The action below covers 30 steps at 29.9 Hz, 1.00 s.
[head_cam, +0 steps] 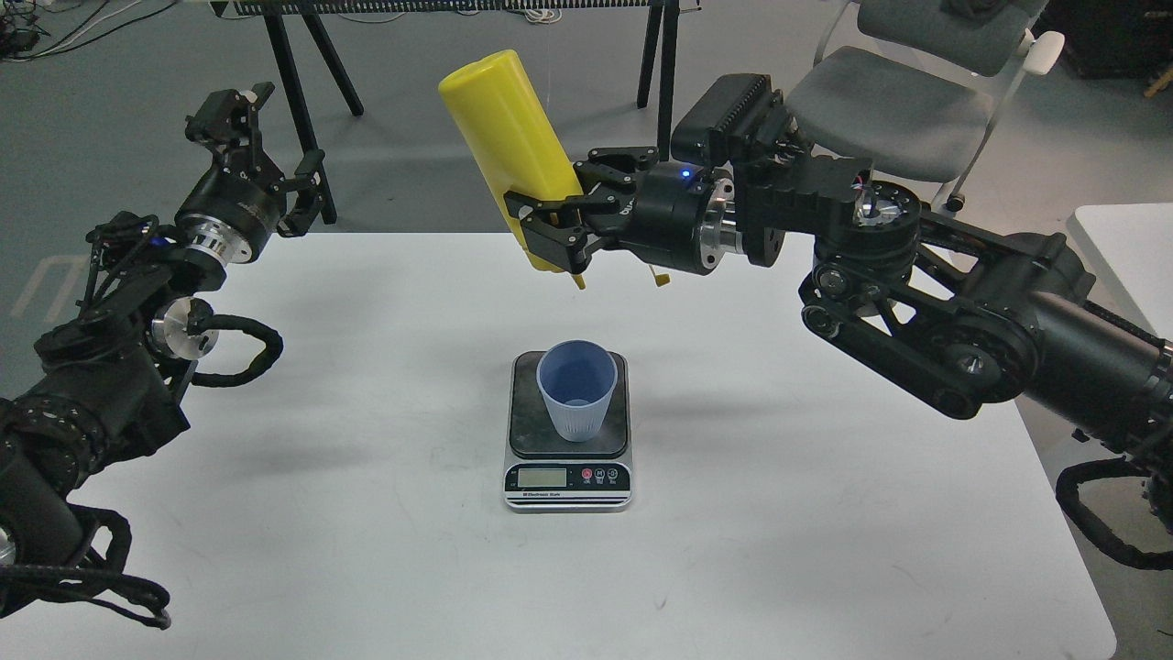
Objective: Pour seasoning into cup on scale with both arms
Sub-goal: 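Raise the bottle upright and pull it back from the cup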
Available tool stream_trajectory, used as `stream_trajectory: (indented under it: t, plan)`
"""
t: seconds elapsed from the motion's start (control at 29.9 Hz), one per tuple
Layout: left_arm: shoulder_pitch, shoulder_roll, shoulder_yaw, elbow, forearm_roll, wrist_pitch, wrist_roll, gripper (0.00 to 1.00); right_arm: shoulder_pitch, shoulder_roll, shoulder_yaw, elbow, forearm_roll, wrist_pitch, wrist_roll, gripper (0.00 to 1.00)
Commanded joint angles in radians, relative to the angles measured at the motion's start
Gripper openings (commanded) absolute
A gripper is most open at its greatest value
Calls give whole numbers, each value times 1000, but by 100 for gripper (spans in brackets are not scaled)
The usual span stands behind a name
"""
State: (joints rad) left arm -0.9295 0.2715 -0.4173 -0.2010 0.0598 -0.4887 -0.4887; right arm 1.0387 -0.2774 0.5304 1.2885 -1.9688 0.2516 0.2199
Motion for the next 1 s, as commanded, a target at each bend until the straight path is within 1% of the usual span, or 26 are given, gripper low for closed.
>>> stream_trajectory:
  t: [0.0, 0.23, 0.3, 0.33, 0.4, 0.5, 0.57, 0.64, 0.67, 0.7, 0.77, 0.8, 0.87, 0.97]
  plan:
    - [0, 0, 0, 0, 0, 0, 0, 91, -2, -8, -10, 3, 1, 2, 1, 28]
    - [0, 0, 0, 0, 0, 0, 0, 91, -6, -8, -9, 5, 18, 2, 1, 28]
    - [0, 0, 0, 0, 0, 0, 0, 91, -5, -5, 8, -2, 74, 11, -2, 28]
    - [0, 0, 0, 0, 0, 0, 0, 91, -2, -5, 19, -6, 143, 15, -10, 28]
    - [-2, 0, 0, 0, 0, 0, 0, 91, 3, -5, 72, -34, 410, 66, -39, 29]
    - [-5, -2, 0, 0, 0, 0, 0, 91, -5, -26, 175, -103, 881, 149, -131, 29]
    - [-5, -2, 2, 0, 0, 0, 0, 91, -20, -55, 239, -144, 1203, 204, -171, 29]
    - [-5, -2, 2, 0, 0, 0, 0, 91, -73, -71, 266, -190, 1545, 237, -223, 29]
    - [-5, -3, 2, 0, 0, 0, 0, 91, -107, -72, 278, -210, 1719, 237, -247, 29]
    - [-5, -3, 2, 0, 0, 0, 0, 91, -142, -78, 283, -215, 1863, 237, -261, 29]
    - [-5, -5, 2, 0, 0, 0, 0, 91, -210, -100, 305, -207, 2043, 237, -260, 29]
    - [-5, -5, 2, 0, 0, 0, 0, 91, -253, -103, 347, -190, 2111, 237, -252, 29]
    - [-5, -5, 2, 0, 0, 0, 0, 91, -352, -97, 457, -170, 2182, 237, -244, 29]
    - [-5, -5, 2, 0, 2, 0, 0, 91, -463, -98, 565, -160, 2240, 237, -244, 30]
